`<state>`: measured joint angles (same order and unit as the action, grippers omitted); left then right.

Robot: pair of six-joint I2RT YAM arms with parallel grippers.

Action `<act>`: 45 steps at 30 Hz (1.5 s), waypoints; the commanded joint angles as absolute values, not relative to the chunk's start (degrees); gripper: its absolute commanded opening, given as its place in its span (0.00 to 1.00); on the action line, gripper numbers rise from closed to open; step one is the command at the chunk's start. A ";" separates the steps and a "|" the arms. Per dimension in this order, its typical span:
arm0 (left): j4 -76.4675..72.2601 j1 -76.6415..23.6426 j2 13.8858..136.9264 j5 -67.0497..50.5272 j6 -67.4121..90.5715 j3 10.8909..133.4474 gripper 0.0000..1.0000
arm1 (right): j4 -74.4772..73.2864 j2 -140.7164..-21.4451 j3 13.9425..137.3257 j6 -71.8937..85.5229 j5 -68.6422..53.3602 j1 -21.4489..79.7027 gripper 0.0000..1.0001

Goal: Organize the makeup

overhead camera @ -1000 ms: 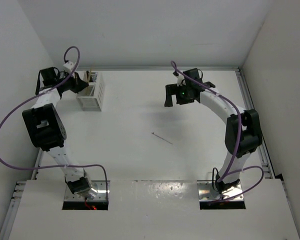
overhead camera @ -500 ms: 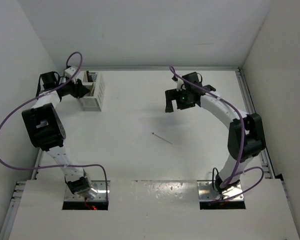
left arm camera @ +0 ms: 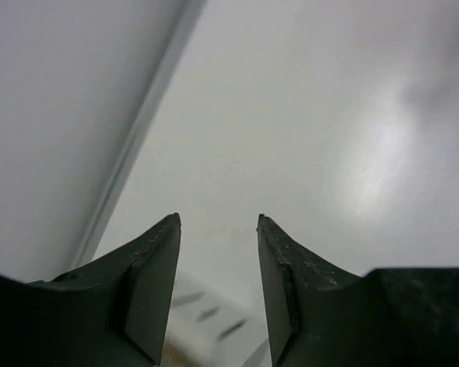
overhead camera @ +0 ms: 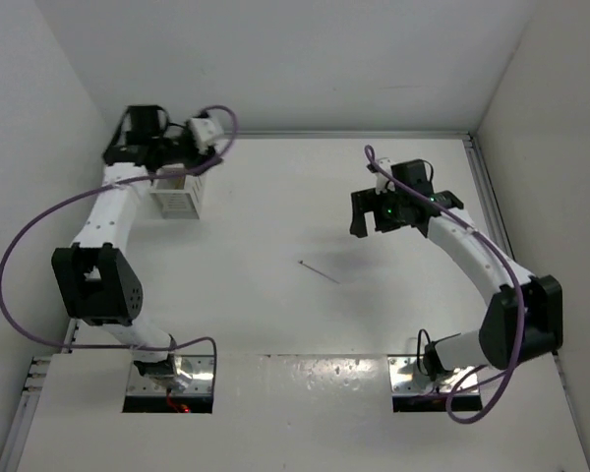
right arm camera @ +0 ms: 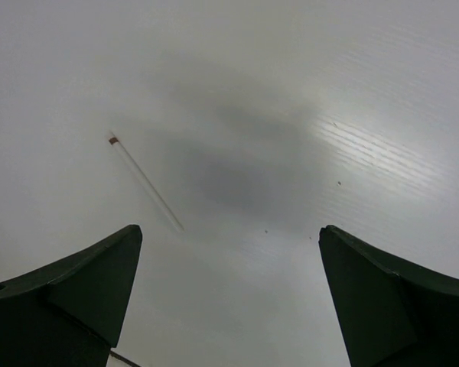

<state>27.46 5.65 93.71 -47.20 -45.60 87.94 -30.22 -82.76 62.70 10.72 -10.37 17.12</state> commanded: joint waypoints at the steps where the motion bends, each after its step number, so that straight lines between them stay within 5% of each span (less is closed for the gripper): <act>1: 41.39 -8.05 94.48 -41.32 -55.63 87.28 0.51 | -30.41 -75.35 56.63 11.25 -8.79 14.16 0.99; 9: 43.15 -34.95 103.61 -32.53 -56.78 84.37 0.51 | -32.43 -62.77 46.50 13.45 -6.85 8.71 0.99; 29: 36.83 -44.03 121.99 -23.47 -55.99 90.44 0.58 | -43.15 -48.17 40.52 13.45 -4.31 6.68 0.99; 42: 38.58 -50.70 124.88 -14.69 -58.01 84.73 0.23 | -44.38 -47.37 41.66 11.16 -3.08 6.68 0.99; 45: 38.58 -51.50 126.64 -12.57 -56.69 84.73 0.03 | -45.17 -46.50 41.92 10.46 -2.46 6.68 0.99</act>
